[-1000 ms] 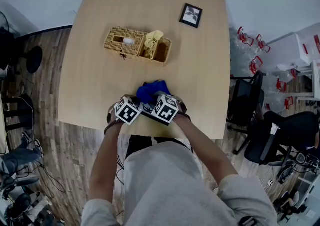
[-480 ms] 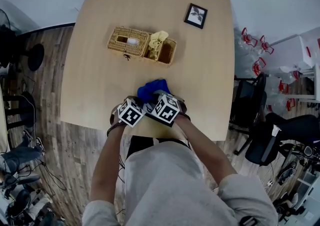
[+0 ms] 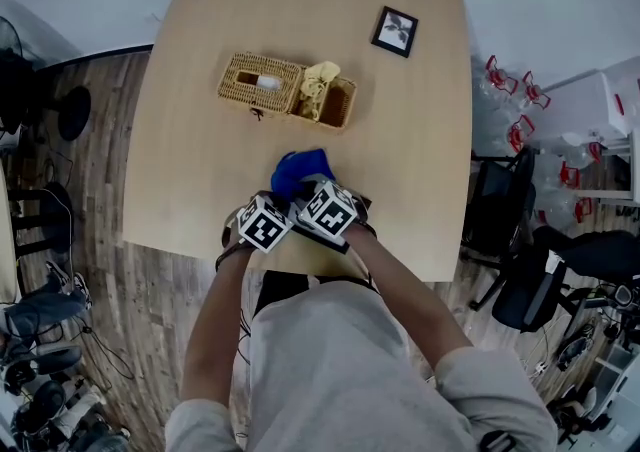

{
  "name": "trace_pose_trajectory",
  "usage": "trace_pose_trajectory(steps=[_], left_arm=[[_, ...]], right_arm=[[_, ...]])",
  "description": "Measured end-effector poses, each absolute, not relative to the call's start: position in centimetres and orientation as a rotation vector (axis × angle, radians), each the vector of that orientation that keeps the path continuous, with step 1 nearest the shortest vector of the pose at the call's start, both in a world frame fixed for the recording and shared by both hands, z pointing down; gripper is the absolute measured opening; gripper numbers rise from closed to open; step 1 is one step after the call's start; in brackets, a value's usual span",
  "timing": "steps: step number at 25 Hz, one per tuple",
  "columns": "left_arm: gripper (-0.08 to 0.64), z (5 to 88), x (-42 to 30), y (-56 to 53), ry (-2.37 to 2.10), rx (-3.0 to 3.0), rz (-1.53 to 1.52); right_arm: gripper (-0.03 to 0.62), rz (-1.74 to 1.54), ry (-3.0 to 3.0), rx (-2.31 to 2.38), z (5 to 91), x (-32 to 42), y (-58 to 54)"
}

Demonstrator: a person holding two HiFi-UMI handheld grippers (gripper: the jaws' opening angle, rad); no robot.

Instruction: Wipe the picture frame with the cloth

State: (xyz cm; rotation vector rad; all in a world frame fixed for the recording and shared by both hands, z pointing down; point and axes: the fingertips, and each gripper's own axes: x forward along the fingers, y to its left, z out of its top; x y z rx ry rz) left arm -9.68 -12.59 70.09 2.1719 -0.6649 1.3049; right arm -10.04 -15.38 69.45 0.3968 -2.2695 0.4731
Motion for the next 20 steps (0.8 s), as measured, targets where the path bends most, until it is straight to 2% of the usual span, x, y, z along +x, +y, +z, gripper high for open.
trace_pose_trajectory(steps=[20], left_arm=[[0.052,69.8,-9.8,-12.5,-0.602,2.2,1.291]], right_arm=[[0.046,0.56,-2.207,0.429,70.0,-9.2,-10.9]])
